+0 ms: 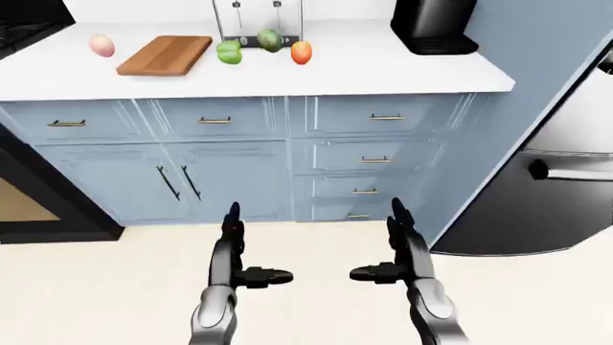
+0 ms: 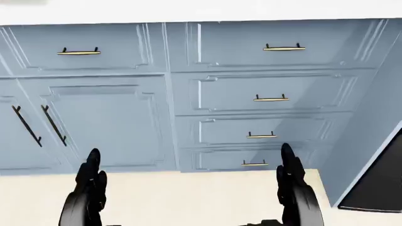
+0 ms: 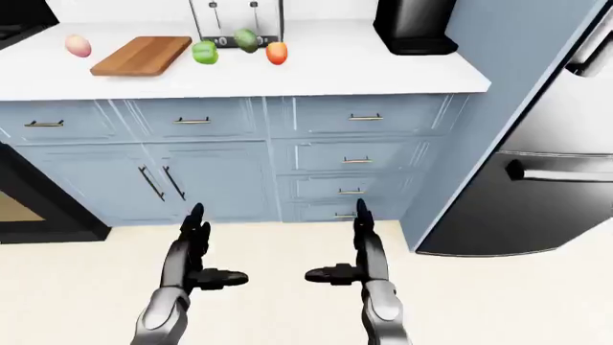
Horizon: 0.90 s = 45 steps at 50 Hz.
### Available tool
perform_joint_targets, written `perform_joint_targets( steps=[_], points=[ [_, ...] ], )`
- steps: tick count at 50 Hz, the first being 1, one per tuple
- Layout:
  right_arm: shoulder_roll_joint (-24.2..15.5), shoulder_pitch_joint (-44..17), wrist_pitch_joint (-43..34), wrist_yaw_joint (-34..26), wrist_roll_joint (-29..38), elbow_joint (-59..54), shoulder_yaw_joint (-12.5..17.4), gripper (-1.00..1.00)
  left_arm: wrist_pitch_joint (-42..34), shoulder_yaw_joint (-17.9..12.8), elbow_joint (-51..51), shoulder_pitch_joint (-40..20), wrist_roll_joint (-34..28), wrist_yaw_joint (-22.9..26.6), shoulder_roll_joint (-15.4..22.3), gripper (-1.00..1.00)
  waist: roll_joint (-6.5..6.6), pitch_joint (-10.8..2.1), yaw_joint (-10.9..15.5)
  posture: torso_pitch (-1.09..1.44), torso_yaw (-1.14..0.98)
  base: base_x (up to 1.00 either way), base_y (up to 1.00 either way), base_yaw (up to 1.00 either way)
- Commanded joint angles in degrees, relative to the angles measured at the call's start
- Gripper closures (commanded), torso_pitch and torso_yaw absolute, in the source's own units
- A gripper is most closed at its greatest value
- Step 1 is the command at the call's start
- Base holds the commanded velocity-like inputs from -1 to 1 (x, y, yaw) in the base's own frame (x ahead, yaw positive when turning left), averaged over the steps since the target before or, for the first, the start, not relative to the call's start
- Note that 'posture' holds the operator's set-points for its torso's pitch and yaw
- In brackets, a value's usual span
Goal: Place the avocado, onion, tomato and bell pepper on the cutting board.
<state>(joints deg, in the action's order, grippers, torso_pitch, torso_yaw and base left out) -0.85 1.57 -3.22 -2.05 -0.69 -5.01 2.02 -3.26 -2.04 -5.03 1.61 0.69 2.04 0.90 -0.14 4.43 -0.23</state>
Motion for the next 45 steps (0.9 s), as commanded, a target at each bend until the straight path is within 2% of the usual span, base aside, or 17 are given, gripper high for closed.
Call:
perform_joint_targets(
  steps=[1, 2, 3, 5, 7, 13, 21, 22, 24, 26, 28, 35, 39, 41, 42, 44, 45],
  points=[
    [-0.7, 0.1, -1.6, -0.5, -0.3, 12.8, 0.0, -1.00, 2.0, -0.7, 6.6, -0.7, -2.0, -0.9, 1.3, -1.00, -0.45, -0.05, -0.1, 0.00, 0.00, 0.00, 0.00, 0.00],
    [-0.6, 0.1, -2.5, -0.3, 0.0, 13.7, 0.2, -1.00, 1.5, -0.8, 7.3, -0.5, -2.5, -0.8, 1.3, -1.00, -0.46, -2.21, 0.1, 0.00, 0.00, 0.00, 0.00, 0.00],
    [-0.7, 0.0, -2.9, -0.5, 0.1, 15.1, 0.4, -1.00, 0.5, -1.1, 8.3, -0.6, -3.0, -1.1, 1.3, -1.00, -0.16, -3.60, 0.5, 0.00, 0.00, 0.00, 0.00, 0.00],
    [-0.6, -0.1, -4.1, -0.5, 0.0, 17.2, 0.8, -1.00, -2.6, -1.3, 11.8, -1.0, -4.7, -0.9, 1.7, -1.00, -0.25, -1.19, 0.4, 0.00, 0.00, 0.00, 0.00, 0.00],
    [-0.7, -0.5, -6.4, -0.5, 0.1, 20.1, 0.9, -1.00, -5.6, -1.4, 15.1, -1.7, -5.8, -0.1, 2.0, -1.00, -0.33, -3.96, 0.3, 0.00, 0.00, 0.00, 0.00, 0.00],
    [-2.1, -5.6, -18.7, -1.0, 0.7, 33.2, 2.2, -1.00, -17.1, -2.7, 26.3, -7.2, -7.0, 2.1, 3.0, -1.00, -0.31, -4.70, 0.6, 0.00, 0.00, 0.00, 0.00, 0.00],
    [-6.3, -18.2, -27.2, -1.0, -1.4, 35.6, 6.7, -1.00, -25.1, -5.3, 30.3, -17.5, -7.4, 3.6, 6.2, -1.00, -0.18, -5.23, 0.5, 0.00, 0.00, 0.00, 0.00, 0.00],
    [-6.6, -20.0, -28.2, -0.3, -2.3, 35.9, 7.6, -1.00, -25.3, -6.1, 30.0, -18.8, -7.4, 3.2, 6.8, -1.00, 0.08, -6.19, 0.5, 0.00, 0.00, 0.11, 0.00, 0.00],
    [-7.5, -21.6, -29.3, 0.2, -3.1, 36.6, 7.7, -1.00, -26.7, -6.4, 30.5, -20.3, -7.2, 3.3, 7.7, -1.00, 0.31, -4.88, 0.4, 0.00, 0.00, 0.23, 0.00, 0.00],
    [-8.2, -23.3, -29.6, 0.9, -3.6, 36.0, 7.9, -1.00, -28.2, -7.0, 31.4, -21.8, -6.9, 3.0, 8.4, -1.00, 0.17, -2.82, 0.4, 0.00, 0.00, 0.33, 0.03, 0.00],
    [-9.1, -25.1, -31.0, 1.5, -4.5, 37.1, 8.2, -1.00, -30.3, -7.7, 32.7, -23.3, -6.6, 3.1, 9.3, -1.00, -0.33, -2.43, 0.3, 0.00, 0.00, 0.36, 0.04, 0.00],
    [-10.6, -27.3, -34.1, 3.0, -7.6, 40.6, 9.4, -1.00, -33.0, -8.7, 35.4, -24.2, -6.8, 3.5, 11.0, -1.00, 0.29, -2.80, 0.0, 0.00, 0.00, 0.36, 0.07, 0.00],
    [-11.2, -28.2, -35.6, 3.8, -9.4, 42.7, 10.0, -1.00, -34.0, -9.0, 37.3, -23.6, -7.3, 3.4, 11.4, -1.00, 2.75, -2.58, -0.6, 0.00, 0.00, 0.42, 0.16, 0.00],
    [-11.5, -28.8, -36.1, 4.4, -10.2, 42.9, 10.1, -1.00, -34.5, -9.4, 38.4, -23.4, -7.1, 3.2, 11.4, -1.00, 5.15, -2.98, -0.7, 0.00, 0.00, 0.50, 0.28, 0.00],
    [-11.7, -29.0, -36.2, 4.5, -10.4, 43.0, 10.0, -1.00, -34.7, -9.5, 38.5, -23.5, -7.2, 3.2, 11.5, -1.00, 3.70, -2.53, -0.1, 0.00, 0.00, 0.50, 0.27, 0.00],
    [-12.0, -29.7, -37.3, 5.0, -11.1, 43.9, 10.1, -1.00, -36.1, -10.2, 39.8, -23.9, -7.1, 3.6, 12.1, -1.00, 3.99, -1.71, -0.3, 0.00, 0.00, 0.50, 0.27, 0.00],
    [-12.1, -29.6, -37.2, 5.2, -11.1, 43.9, 10.0, -1.00, -36.4, -10.3, 40.1, -23.9, -7.1, 3.6, 12.2, -1.00, 3.82, -2.07, 0.0, 0.00, 0.00, 0.50, 0.28, 0.00]
  ],
)
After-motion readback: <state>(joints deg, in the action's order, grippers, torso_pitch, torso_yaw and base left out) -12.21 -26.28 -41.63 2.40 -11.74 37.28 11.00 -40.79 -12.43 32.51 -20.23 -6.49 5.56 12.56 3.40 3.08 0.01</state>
